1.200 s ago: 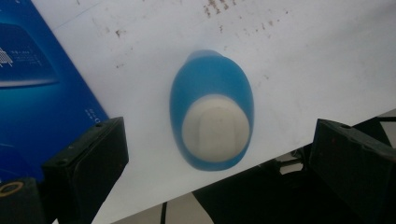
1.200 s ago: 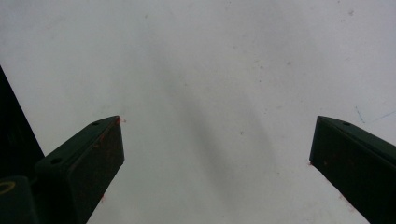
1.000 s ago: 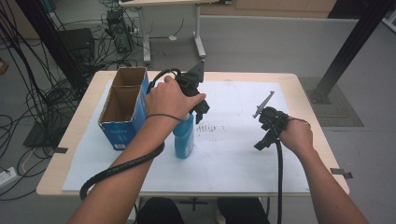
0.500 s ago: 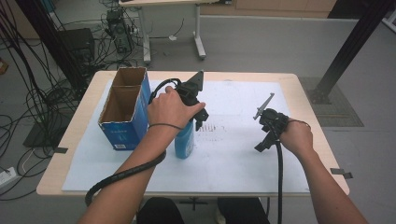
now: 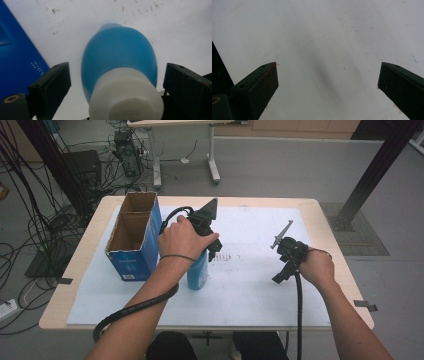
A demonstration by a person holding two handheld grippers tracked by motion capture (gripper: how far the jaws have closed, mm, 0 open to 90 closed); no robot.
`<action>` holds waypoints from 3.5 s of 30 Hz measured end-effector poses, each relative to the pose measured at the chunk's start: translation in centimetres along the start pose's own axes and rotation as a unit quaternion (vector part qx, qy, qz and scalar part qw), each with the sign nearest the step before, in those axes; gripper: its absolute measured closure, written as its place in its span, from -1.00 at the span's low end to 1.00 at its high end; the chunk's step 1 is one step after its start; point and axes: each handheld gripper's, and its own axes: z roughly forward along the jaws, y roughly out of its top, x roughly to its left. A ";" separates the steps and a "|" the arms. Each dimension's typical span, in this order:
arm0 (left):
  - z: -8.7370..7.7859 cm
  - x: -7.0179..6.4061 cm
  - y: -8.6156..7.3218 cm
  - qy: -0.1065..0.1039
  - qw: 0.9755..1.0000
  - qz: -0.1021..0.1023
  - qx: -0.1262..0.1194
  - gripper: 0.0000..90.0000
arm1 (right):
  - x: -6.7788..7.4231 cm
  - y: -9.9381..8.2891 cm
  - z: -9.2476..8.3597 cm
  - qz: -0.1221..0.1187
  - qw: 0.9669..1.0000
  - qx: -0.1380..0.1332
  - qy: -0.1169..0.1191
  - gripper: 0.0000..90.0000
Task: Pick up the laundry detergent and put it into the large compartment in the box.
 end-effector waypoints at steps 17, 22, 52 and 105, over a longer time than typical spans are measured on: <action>0.1 -0.3 0.4 0.009 1.000 -0.008 0.005 -0.40 | 0.1 -0.4 -0.1 0.000 1.000 -0.004 -0.003 -0.93; 0.1 -0.4 0.4 0.012 1.000 -0.008 0.002 -0.27 | 0.1 -0.3 -0.1 0.001 1.000 -0.002 -0.004 -0.93; 0.0 -0.4 0.1 0.008 1.000 -0.006 -0.002 -0.18 | 0.5 -0.4 -0.5 -0.001 1.000 -0.003 -0.012 -0.93; 0.1 -0.6 0.4 0.013 1.000 -0.003 0.003 -0.18 | 0.5 0.1 -0.8 -0.003 1.000 -0.003 -0.011 -0.93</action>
